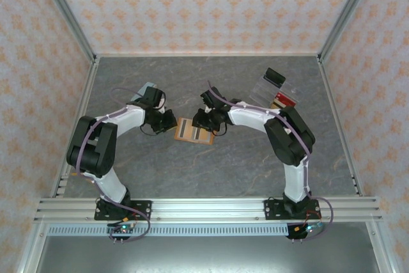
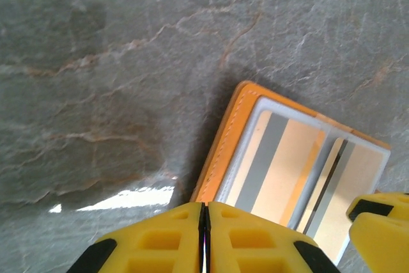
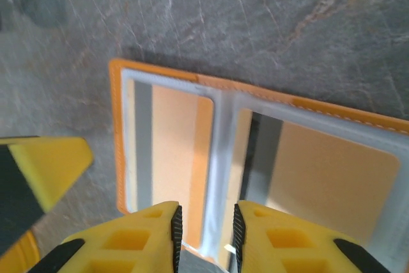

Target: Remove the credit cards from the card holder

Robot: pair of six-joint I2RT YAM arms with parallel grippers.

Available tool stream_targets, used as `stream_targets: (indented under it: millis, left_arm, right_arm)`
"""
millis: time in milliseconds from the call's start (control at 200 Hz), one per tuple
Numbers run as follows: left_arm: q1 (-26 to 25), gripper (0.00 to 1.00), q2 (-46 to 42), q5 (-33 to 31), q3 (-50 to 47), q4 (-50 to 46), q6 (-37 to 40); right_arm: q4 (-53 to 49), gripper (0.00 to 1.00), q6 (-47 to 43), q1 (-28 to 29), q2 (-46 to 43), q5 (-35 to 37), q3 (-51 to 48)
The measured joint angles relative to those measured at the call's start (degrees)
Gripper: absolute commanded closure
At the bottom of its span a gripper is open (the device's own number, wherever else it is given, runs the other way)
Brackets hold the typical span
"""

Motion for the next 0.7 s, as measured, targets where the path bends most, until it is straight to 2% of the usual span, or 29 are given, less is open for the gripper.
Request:
stream_targets:
  millis: [270, 696]
  left_arm:
    - [-1.16, 0.89, 2.58, 1.31, 2.08, 0.83, -0.02]
    - [-1.29, 0.93, 5.84, 0.96, 2.89, 0.90, -0.02]
  right_arm:
    - [5.27, 0.73, 8.55, 0.59, 2.19, 1.05, 0.26]
    - [6.12, 0.76, 10.29, 0.59, 5.38, 0.50, 1.40]
